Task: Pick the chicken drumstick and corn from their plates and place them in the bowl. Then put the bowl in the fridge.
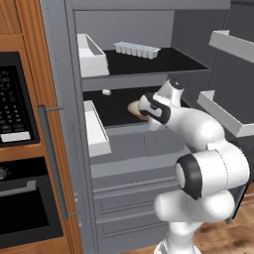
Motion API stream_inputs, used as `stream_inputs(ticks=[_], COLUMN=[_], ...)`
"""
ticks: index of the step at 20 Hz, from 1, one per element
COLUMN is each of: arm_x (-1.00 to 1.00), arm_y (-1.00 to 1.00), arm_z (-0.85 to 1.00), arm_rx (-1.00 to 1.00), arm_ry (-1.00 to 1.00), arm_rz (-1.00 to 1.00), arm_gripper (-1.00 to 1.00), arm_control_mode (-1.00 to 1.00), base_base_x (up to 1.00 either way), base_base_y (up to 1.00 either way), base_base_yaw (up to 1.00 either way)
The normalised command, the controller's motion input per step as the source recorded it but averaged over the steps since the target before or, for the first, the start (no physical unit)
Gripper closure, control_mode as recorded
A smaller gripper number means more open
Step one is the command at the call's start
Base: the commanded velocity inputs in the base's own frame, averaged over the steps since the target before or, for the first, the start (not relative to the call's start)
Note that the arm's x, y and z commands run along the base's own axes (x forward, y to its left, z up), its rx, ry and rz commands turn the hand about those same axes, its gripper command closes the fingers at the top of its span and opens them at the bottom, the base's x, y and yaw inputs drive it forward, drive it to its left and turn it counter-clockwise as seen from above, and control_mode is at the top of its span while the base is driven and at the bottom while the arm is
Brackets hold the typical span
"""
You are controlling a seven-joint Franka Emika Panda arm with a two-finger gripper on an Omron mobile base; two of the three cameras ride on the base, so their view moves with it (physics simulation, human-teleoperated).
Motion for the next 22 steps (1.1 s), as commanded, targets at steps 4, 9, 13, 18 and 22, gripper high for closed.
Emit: stream_inputs(ticks=[4, 9, 13, 18, 22], arm_x=[0.25, 0.32, 0.38, 0.33, 0.41], arm_y=[-0.02, 0.00, 0.00, -0.01, -0.04], arm_z=[-0.26, -0.25, -0.17, -0.17, -0.11], arm_rx=[0.06, 0.01, 0.00, 0.00, 0.01], arm_ry=[0.00, 0.00, -0.01, 0.01, 0.11], arm_rz=[0.00, 0.00, 0.00, 0.00, 0.00], arm_gripper=[1.00, 1.00, 1.00, 1.00, 1.00], arm_control_mode=[-1.00, -1.00, -1.00, -1.00, -1.00], base_base_x=[0.00, 0.00, 0.00, 0.00, 0.00], base_base_y=[0.00, 0.00, 0.00, 0.00, 0.00], base_base_yaw=[0.00, 0.00, 0.00, 0.00, 0.00])
